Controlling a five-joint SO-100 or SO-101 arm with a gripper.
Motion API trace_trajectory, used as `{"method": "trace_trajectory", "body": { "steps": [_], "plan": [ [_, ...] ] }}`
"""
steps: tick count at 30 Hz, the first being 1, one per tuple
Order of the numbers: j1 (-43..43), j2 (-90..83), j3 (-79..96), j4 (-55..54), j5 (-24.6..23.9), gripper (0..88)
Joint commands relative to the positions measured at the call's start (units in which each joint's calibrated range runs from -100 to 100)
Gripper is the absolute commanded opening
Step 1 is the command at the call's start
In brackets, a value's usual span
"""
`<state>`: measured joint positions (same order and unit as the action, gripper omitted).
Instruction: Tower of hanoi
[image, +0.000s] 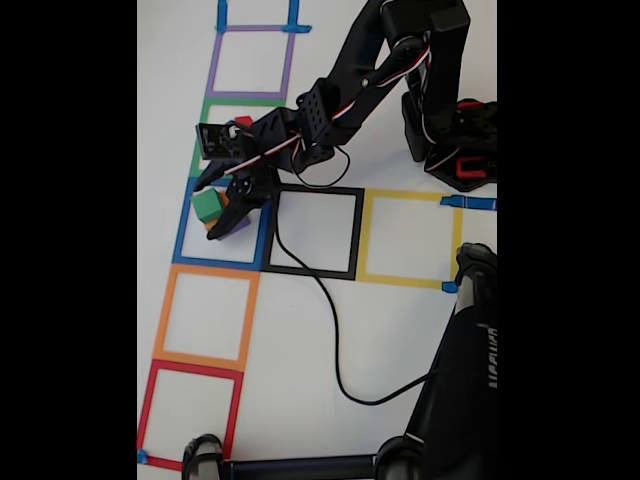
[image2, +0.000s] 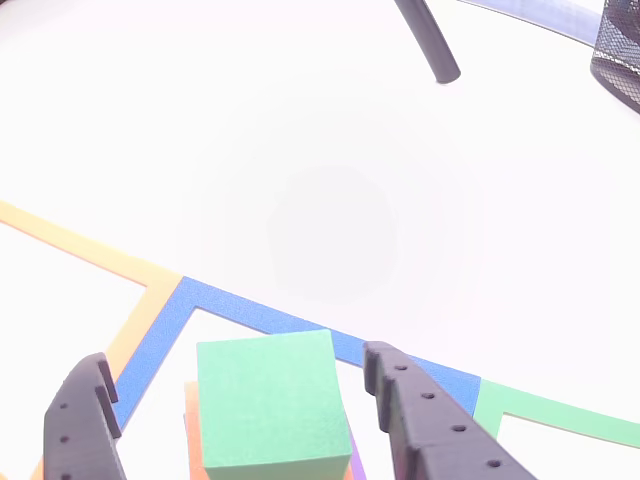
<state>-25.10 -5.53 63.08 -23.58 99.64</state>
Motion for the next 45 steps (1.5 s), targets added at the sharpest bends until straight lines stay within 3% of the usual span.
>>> {"method": "trace_trajectory", "body": {
  "steps": [1,7,11,20,32,36,45],
  "plan": [
    [-0.31,-3.88,-2.26,-1.44,0.36,28.6],
    [-1.65,-10.42,-5.17,4.15,0.36,15.4],
    [-2.03,-17.6,-11.81,18.72,0.36,1.2],
    [11.39,-29.8,-35.54,74.83,0.36,0.6],
    [27.5,-24.63,-83.9,121.47,0.36,0.6],
    [29.99,-23.9,-89.9,123.5,0.36,0.6],
    [39.48,-28.66,-76.72,123.09,0.36,1.1]
  ]
}}
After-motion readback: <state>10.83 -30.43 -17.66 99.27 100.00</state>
